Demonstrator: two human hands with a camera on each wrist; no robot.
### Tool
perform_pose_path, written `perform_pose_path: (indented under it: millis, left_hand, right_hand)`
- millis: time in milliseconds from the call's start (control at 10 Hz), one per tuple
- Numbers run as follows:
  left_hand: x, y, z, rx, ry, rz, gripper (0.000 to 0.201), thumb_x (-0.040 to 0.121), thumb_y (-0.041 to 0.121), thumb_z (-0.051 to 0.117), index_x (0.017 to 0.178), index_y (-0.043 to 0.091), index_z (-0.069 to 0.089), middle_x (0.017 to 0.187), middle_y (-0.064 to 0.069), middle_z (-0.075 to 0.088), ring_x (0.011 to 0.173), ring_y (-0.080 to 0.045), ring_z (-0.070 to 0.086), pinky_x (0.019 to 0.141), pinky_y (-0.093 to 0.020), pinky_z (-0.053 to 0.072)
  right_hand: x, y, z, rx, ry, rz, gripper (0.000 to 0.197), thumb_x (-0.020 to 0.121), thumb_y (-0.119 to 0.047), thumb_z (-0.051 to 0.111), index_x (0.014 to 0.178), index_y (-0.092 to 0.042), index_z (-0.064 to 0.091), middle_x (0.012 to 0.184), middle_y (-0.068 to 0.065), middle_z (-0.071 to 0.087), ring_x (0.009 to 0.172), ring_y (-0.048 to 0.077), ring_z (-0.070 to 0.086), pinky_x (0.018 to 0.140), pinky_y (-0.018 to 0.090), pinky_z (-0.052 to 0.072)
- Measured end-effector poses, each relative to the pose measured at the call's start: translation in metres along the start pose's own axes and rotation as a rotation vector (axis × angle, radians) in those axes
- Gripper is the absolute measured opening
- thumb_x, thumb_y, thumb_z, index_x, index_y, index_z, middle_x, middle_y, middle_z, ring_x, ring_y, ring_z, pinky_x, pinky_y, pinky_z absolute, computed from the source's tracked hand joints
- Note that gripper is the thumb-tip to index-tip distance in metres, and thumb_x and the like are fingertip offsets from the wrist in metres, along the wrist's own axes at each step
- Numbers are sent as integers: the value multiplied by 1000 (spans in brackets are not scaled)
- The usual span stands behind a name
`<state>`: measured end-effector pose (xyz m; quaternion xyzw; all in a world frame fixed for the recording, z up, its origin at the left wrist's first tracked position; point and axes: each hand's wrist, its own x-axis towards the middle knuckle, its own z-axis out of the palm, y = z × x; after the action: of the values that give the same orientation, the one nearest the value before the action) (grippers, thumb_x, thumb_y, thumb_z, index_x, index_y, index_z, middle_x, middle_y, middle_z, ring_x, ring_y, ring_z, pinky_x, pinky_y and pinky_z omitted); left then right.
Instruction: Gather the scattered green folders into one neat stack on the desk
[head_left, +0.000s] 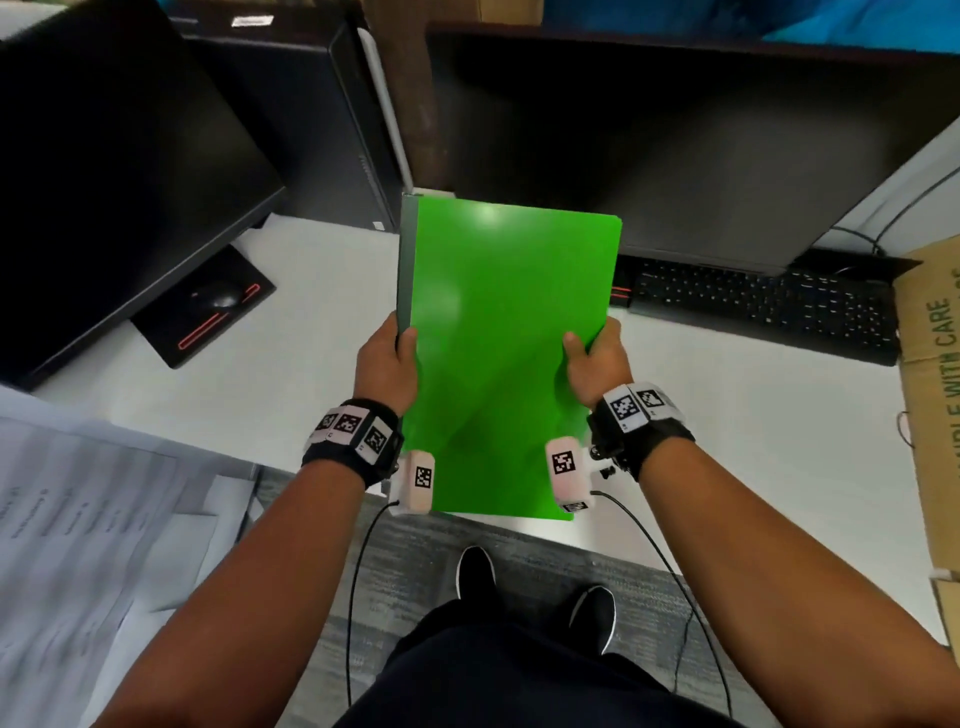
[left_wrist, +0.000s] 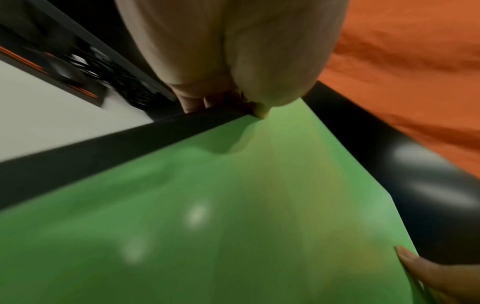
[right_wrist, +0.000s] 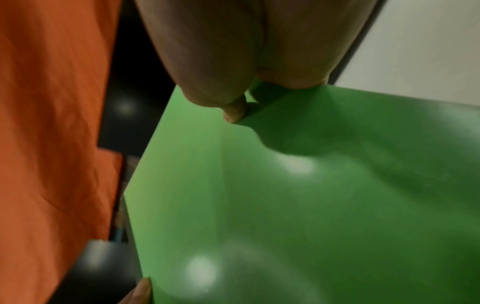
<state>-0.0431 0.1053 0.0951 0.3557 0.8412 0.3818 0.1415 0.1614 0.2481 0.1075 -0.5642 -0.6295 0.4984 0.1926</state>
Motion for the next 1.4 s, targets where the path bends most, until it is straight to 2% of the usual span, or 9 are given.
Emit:
perform_pose_path:
  millis: [200, 500, 700, 800, 1000, 1100, 1200, 1300, 1400]
  left_hand:
    - [39, -74, -36, 189, -58, -291, 36, 102, 20, 43, 122, -4, 62, 124, -29, 62, 115, -40, 59, 95, -39, 43]
    - [108, -172, -68, 319, -47, -479, 34, 99, 16, 47, 124, 1, 64, 128, -23, 64, 120, -37, 59, 101, -37, 44]
    - [134, -206, -65, 360, -80, -495, 31, 95, 13, 47, 117, 3, 68, 121, -23, 67, 113, -38, 62, 93, -35, 48]
    - [142, -210, -64, 364, -75, -500, 32, 94, 12, 47, 117, 3, 68, 121, -22, 68, 113, -38, 62, 94, -37, 49]
    - [151, -209, -59, 373, -59, -503, 32, 92, 9, 45, 109, 2, 71, 114, -26, 67, 105, -41, 64, 85, -40, 51]
    - [157, -214, -55, 432, -70, -505, 36, 91, 13, 43, 113, 4, 69, 124, -25, 58, 112, -43, 58, 92, -48, 53]
    - [158, -214, -54, 459, -79, -519, 37, 92, 14, 42, 117, 3, 67, 129, -25, 51, 115, -44, 54, 94, -53, 51]
    - [158, -212, -53, 492, -102, -540, 38, 94, 14, 39, 120, 0, 63, 130, -26, 46, 117, -45, 51, 96, -54, 49]
    - [164, -206, -54, 515, -135, -543, 41, 94, 14, 39, 130, 2, 56, 134, -25, 44, 121, -45, 48, 100, -54, 45]
  right_hand:
    - [18, -22, 99, -200, -186, 212, 59, 102, -26, 42, 148, 0, 17, 141, 22, 50, 126, 37, 52, 97, 38, 40]
    - [49, -27, 242, -827, -421, -86, 80, 94, -44, 49, 154, -3, 17, 161, 21, 20, 138, 45, 36, 111, 56, 30]
    - [69, -38, 274, -465, -300, 255, 57, 98, -26, 49, 149, -7, 31, 146, 20, 41, 129, 34, 44, 95, 35, 38]
    - [67, -46, 281, -548, -414, 289, 49, 97, -24, 51, 141, -3, 43, 142, 18, 47, 127, 33, 48, 91, 35, 40]
    - [82, -32, 288, -828, -465, 74, 37, 96, -25, 51, 128, -7, 59, 126, 13, 60, 117, 30, 58, 61, 28, 37]
    - [82, -30, 291, -760, -394, 106, 34, 100, -28, 47, 125, -9, 62, 113, 8, 68, 110, 25, 65, 87, 32, 50]
    - [84, -30, 291, -731, -361, 120, 51, 101, -32, 47, 138, 2, 48, 135, 20, 58, 116, 30, 63, 99, 39, 47]
    - [80, -28, 291, -746, -360, 130, 61, 101, -30, 47, 145, 10, 32, 142, 22, 50, 122, 34, 57, 93, 41, 47]
    - [79, -32, 286, -681, -375, 78, 48, 98, -32, 50, 132, 0, 52, 133, 20, 56, 116, 36, 58, 84, 38, 47]
